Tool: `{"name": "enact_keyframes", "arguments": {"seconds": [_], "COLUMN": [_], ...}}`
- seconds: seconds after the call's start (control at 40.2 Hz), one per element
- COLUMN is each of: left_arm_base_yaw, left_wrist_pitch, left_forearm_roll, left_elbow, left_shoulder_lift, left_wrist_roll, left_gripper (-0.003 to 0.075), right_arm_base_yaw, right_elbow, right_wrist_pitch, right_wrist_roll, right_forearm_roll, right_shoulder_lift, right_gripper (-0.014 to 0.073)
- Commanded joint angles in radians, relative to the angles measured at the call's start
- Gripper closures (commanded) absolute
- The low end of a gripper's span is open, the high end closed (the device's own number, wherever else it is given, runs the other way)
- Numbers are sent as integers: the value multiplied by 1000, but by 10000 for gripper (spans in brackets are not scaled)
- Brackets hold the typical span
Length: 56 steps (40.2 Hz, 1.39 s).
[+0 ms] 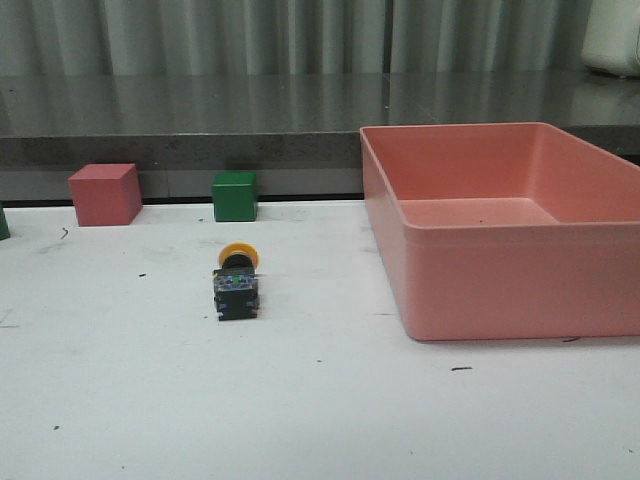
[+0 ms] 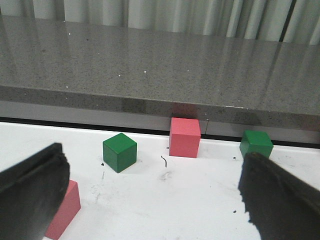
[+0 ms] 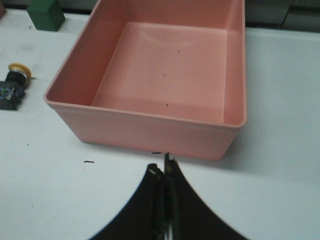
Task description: Place and stand button with both arms
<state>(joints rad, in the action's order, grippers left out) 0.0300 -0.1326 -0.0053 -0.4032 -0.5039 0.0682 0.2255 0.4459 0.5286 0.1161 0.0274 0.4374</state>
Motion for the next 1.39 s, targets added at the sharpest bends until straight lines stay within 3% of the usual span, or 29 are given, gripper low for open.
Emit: {"name": "enact_keyframes", "arguments": {"seconds": [0.0,0.174,0.324,0.572,0.722,0.896,1.145,1.369], "left_arm_base_yaw": [2,2,-7,-146,-302,-407,-430,-430], "left_wrist_pitch": [95,103,65,-64,-214,-458,-759,-921], "left_forearm_roll": [-5,-109,-106,-99,-99,-125,-242,-242], "left_elbow": [-38,-38,-64,-256,-437,-677,-995,-1240], "left_shoulder_lift": [-9,-9,-33,-311,-550,-817,-1157,-1436], "left_wrist_roll": [6,6,6,-3,-3,-3,-3,86], "left_gripper": [60,60,60,60,60,60,60,60], "right_arm_base_yaw": [-4,-4,-4,-4,-4,-4,-4,-4], "right_elbow": [-33,-82,-82,-82,-82,-82,-82,-82], "right_wrist_pitch": [-137,-182,-175,-175,-175,-175,-175,-175], "right_wrist_roll": [-11,-11,-11,-11,-11,-11,-11,-11], "right_forearm_roll": [15,15,15,15,15,15,15,15], "right_shoulder_lift": [-99,-215,-228,-227,-227,-227,-227,-227], "right_gripper": [660,660,660,660,660,660,660,660]}}
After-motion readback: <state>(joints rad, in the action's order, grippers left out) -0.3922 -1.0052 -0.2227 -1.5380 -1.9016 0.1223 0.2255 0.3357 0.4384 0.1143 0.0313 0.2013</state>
